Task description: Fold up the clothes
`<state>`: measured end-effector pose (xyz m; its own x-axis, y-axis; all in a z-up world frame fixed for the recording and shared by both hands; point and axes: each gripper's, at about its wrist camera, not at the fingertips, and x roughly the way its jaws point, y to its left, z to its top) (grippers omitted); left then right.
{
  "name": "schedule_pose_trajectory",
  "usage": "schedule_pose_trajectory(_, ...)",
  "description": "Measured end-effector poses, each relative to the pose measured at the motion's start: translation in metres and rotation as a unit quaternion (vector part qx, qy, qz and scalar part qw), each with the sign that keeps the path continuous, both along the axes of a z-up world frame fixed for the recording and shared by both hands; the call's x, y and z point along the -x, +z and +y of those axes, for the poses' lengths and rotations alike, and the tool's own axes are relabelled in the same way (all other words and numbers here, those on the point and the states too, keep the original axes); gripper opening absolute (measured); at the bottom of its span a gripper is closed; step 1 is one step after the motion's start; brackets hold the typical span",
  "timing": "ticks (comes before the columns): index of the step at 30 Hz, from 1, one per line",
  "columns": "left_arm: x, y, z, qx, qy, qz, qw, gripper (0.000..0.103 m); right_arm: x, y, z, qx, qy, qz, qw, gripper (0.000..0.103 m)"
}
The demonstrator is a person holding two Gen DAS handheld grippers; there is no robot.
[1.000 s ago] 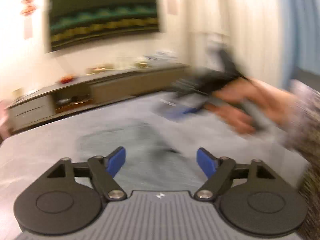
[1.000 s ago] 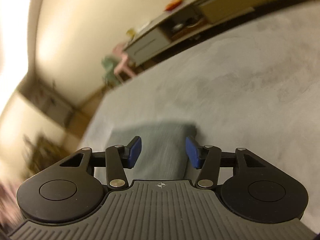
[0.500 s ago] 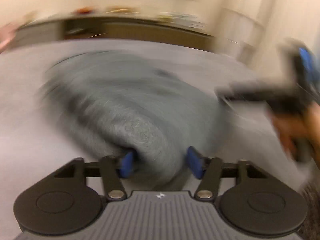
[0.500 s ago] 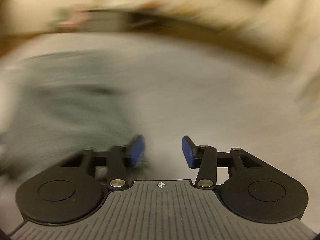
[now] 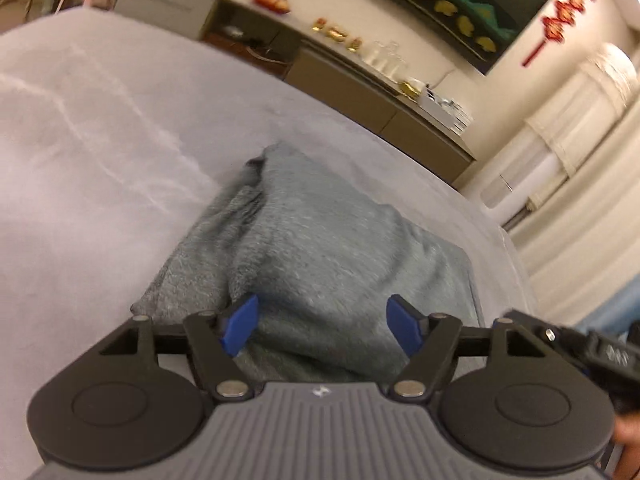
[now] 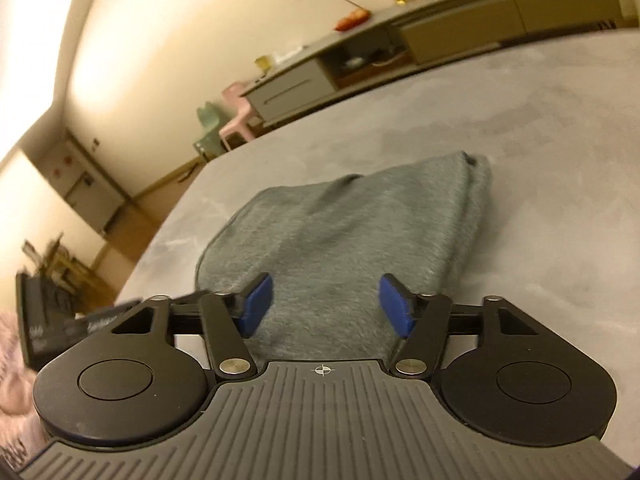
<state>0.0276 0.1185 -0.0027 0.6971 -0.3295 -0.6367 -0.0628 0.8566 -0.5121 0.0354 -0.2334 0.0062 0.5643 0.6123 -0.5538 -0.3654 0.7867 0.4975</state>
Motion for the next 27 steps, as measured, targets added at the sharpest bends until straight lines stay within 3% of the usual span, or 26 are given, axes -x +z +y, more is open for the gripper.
schedule_pose_trajectory(4, -0.008, 0.002, -0.008, -0.005, 0.000, 0.002, 1.0000, 0.070, 0.009, 0.004, 0.010, 0.061, 0.014, -0.018, 0.998, 0.074)
schedule_pose_trajectory(5, -0.009, 0.004, -0.010, -0.011, -0.001, -0.001, 0.9999, 0.065, 0.011, 0.000, 0.011, 0.074, 0.013, -0.019, 0.997, 0.074)
schedule_pose_trajectory(6, -0.008, 0.008, -0.011, -0.017, -0.002, -0.004, 0.9999, 0.042, 0.013, -0.004, 0.013, 0.086, 0.013, -0.020, 0.996, 0.074)
schedule_pose_trajectory(8, -0.007, 0.015, -0.011, -0.028, -0.005, -0.010, 0.9995, 0.017, 0.011, -0.009, 0.010, 0.102, 0.009, -0.024, 0.994, 0.071)
schedule_pose_trajectory(9, -0.002, 0.018, -0.010, -0.029, -0.003, -0.015, 0.9994, 0.011, 0.013, -0.008, 0.010, 0.101, 0.011, -0.026, 0.994, 0.067)
schedule_pose_trajectory(11, 0.011, 0.026, -0.004, -0.030, 0.007, -0.024, 0.9992, 0.011, 0.017, -0.008, 0.010, 0.101, 0.016, -0.025, 0.994, 0.066)
schedule_pose_trajectory(14, 0.022, 0.012, 0.003, -0.058, 0.027, 0.008, 0.9979, 0.011, 0.020, -0.008, 0.011, 0.106, 0.024, -0.018, 0.994, 0.065)
schedule_pose_trajectory(16, 0.028, -0.003, 0.005, -0.066, 0.033, 0.029, 0.9968, 0.015, 0.022, -0.009, 0.012, 0.109, 0.030, -0.013, 0.994, 0.066)
schedule_pose_trajectory(19, 0.037, -0.003, 0.007, -0.067, 0.044, 0.022, 0.9965, 0.026, 0.023, -0.014, 0.018, 0.124, 0.030, -0.009, 0.992, 0.069)
schedule_pose_trajectory(22, 0.044, 0.011, 0.008, -0.093, 0.060, -0.003, 0.9938, 0.042, 0.032, -0.005, 0.020, 0.126, 0.016, -0.048, 0.991, 0.069)
schedule_pose_trajectory(24, 0.051, 0.021, 0.011, -0.111, 0.079, -0.029, 0.9903, 0.064, 0.045, 0.006, 0.024, 0.134, 0.018, -0.099, 0.986, 0.068)
schedule_pose_trajectory(27, 0.054, 0.024, 0.014, -0.130, 0.098, -0.036, 0.9861, 0.063, 0.059, 0.014, 0.036, 0.131, 0.055, -0.142, 0.980, 0.064)
